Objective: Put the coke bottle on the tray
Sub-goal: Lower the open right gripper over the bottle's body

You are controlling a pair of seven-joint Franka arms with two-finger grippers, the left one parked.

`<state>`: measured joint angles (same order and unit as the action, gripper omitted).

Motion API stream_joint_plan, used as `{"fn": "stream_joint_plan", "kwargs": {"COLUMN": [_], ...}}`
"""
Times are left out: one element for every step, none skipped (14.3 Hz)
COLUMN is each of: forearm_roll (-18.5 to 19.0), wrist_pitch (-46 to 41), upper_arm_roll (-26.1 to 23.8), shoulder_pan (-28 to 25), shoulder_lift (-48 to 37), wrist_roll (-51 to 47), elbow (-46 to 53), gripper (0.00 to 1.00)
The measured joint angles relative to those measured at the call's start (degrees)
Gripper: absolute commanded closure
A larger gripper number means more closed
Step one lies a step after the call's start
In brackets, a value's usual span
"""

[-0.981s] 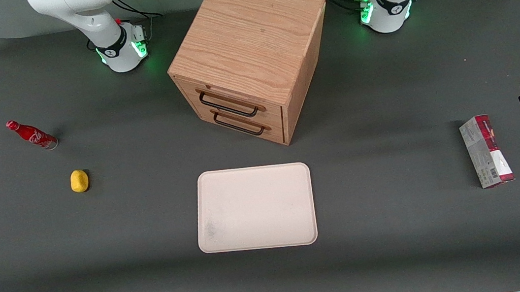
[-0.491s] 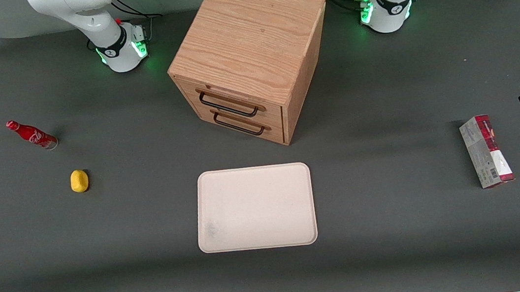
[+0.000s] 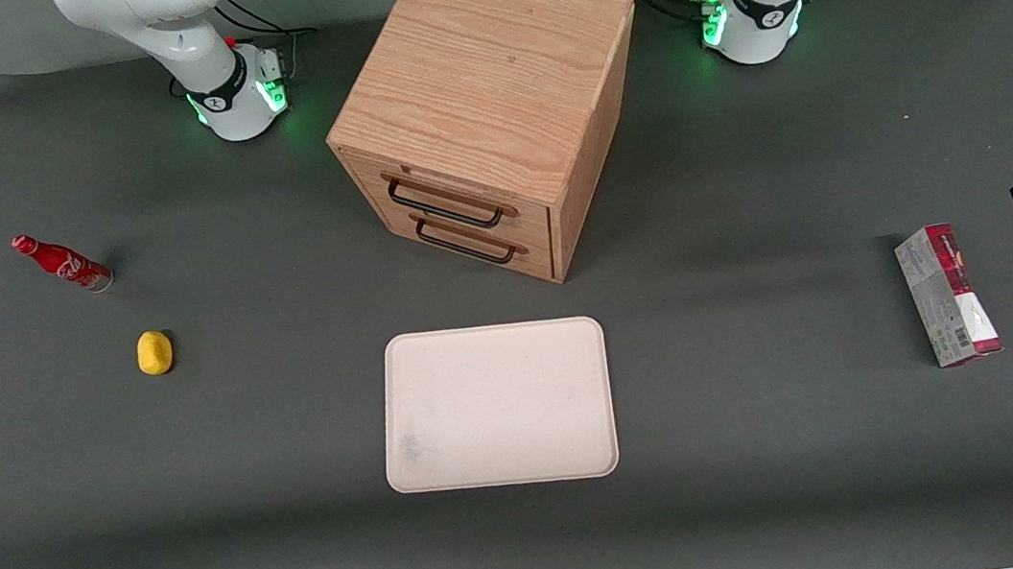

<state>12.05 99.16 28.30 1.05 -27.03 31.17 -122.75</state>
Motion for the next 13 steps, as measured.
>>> {"fn": "stream_joint_plan", "kwargs": {"forearm_roll": [0.5, 0.7, 0.8, 0.9, 0.9, 1.0, 1.0, 1.0, 1.0, 1.0, 1.0, 1.0, 1.1], "wrist_pitch": [1.8, 4.0, 6.4, 8.7, 10.8, 12.8, 14.6, 16.4, 18.4, 20.2, 21.9, 23.7, 25.6], "upper_arm_roll": [0.2, 0.8, 1.7, 2.6, 3.3, 3.8, 4.3, 4.9, 5.6, 6.3, 7.2, 8.0, 8.8], "shoulder_pan": [0.0, 0.0, -0.1, -0.2, -0.3, -0.3, -0.3, -0.3, -0.3, -0.4, -0.4, -0.4, -0.4], "shoulder_lift": [0.6, 1.3, 2.2, 3.2, 4.3, 5.5, 6.6, 7.7, 8.6, 9.2, 9.5, 9.7, 10.0], "wrist_roll": [0.0, 0.0, 0.0, 0.0, 0.2, 0.5, 0.6, 0.7, 1.0, 1.1, 1.3, 1.8, 2.8], "elbow": [-1.1, -2.5, -4.0, -5.4, -6.6, -7.7, -8.7, -9.8, -11.3, -13.0, -14.8, -16.5, -18.1], "gripper": [0.00, 0.00, 0.00, 0.00, 0.00, 0.00, 0.00, 0.00, 0.00, 0.00, 0.00, 0.00, 0.00]}}
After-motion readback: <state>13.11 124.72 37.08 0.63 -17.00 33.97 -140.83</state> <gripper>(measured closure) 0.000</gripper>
